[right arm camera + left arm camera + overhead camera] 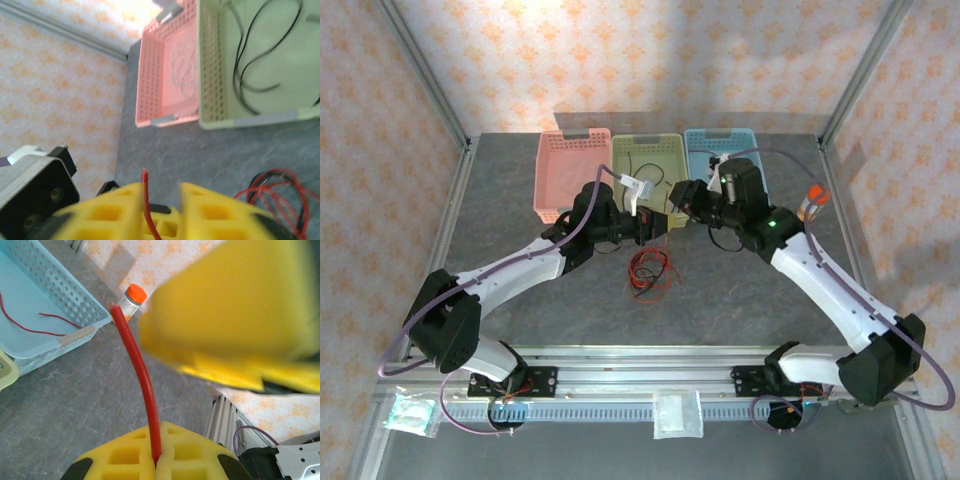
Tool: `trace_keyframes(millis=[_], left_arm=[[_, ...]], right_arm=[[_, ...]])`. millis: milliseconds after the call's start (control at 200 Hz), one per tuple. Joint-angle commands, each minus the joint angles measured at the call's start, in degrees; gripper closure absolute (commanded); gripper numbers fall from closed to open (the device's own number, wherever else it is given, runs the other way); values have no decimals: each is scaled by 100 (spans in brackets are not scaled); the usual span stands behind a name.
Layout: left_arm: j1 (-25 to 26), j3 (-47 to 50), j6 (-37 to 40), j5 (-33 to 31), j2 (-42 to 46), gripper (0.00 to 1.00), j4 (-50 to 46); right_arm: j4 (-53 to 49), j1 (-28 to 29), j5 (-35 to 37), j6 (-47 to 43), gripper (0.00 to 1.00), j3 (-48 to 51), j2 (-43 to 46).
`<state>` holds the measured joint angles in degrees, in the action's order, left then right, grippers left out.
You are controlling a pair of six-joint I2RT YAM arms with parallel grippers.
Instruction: Untangle the cables
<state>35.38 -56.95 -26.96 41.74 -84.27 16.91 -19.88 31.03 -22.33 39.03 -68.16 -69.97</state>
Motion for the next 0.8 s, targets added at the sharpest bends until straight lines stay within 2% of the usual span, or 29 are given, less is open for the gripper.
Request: trace_keyframes(millis=[0,90,130,175,325,436,606,696,791], left_arm=[[-85,-343,-162,-155,58,100,-355],[-233,-478,-430,3,50,100,-465],[-288,-525,-542,82,75,100,-488],[-354,-620,-607,138,106,100,-570],[-470,-921,-627,188,242,100,-862],[-492,-1185,-628,170,219,100,-1215],[-509,-1375,-631,157,244,100,-1431],[-510,-1439,-630,158,253,100,-1458],[-515,-1466,-630,174,262,100,-1441]], right_arm=[[186,-28,1112,-379,34,-94,683],[605,-24,1739,-633,8,386,1172],[779,-25,1984,-727,0,634,1414],[1028,-26,2101,-1088,0,922,1625],[1171,-26,1798,-2053,0,1446,2025],[1711,-26,981,-2634,8,2162,2286],[2503,-12,-220,-2883,13,2936,2359],[2839,64,-574,-2874,14,3209,2325],[3388,193,-759,-2861,21,3432,2162]])
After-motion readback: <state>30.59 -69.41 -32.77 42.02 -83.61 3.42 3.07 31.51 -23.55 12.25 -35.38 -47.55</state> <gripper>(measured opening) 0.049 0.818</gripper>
